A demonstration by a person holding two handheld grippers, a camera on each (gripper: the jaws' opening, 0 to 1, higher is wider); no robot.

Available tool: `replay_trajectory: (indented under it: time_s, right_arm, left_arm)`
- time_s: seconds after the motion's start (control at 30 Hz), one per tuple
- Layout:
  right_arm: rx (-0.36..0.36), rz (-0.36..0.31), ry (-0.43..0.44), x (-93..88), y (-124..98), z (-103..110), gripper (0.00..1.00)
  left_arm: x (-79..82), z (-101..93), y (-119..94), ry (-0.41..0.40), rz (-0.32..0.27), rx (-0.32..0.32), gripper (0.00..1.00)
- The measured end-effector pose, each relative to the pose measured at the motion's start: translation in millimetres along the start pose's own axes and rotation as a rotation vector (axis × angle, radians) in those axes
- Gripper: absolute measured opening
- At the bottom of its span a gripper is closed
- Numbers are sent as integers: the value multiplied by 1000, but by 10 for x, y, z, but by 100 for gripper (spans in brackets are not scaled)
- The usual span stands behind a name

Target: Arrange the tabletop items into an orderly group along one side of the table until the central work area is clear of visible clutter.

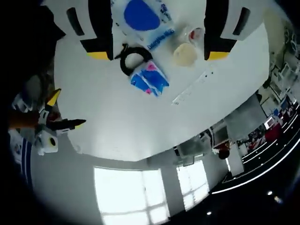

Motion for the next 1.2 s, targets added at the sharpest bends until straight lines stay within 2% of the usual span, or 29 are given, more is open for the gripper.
replay_trajectory:
  time_s: [0.03,0.1,0.13,0.17,0.3,0.47,0.6,0.73,0.93,1.03,1.13,1.2]
  right_arm:
    - [1,1,1,11,1,0,100]
    - [4,-5,-11,41,2,-1,100]
    - [1,-6,-14,52,2,-5,100]
    - [-3,-7,-11,68,3,-17,100]
    - [5,-9,-23,92,30,-21,100]
    - [6,-26,-42,143,54,-60,100]
    - [8,-22,-42,165,68,-99,100]
    - [2,-27,-40,180,64,-143,100]
    - [0,-16,-43,130,71,-208,100]
    - [-3,-15,-44,125,65,-209,100]
    - [2,-13,-54,135,61,-175,99]
    - [29,-5,-83,148,77,-101,97]
  left_arm:
    - [-30,-40,-31,-3,-5,3,80]
    - [-41,-120,-105,-15,-58,42,82]
    - [-61,-181,-129,-47,-80,44,84]
    - [-102,-291,-141,-82,-94,20,85]
    - [-243,-535,-231,-112,-108,26,88]
    - [-386,-704,-373,-162,-139,57,96]
    - [-563,-754,-431,-200,-134,62,100]
    - [-716,-813,-469,-232,-119,77,100]
    - [-764,-796,-472,-266,-126,94,100]
    - [-736,-794,-473,-263,-129,94,100]
    - [-699,-800,-461,-248,-132,86,100]
    - [-705,-805,-444,-241,-121,78,100]
Point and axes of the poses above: the point that each gripper's makers call its tool centre point, and the gripper's own axes: y roughly forward along the fingers, z roughly to its left, x roughly out of its top, the point moved 4 cm from there along -y, roughly backward along the fingers, and after that the axes turned 10 degrees about -x, right-handed, at the moved point
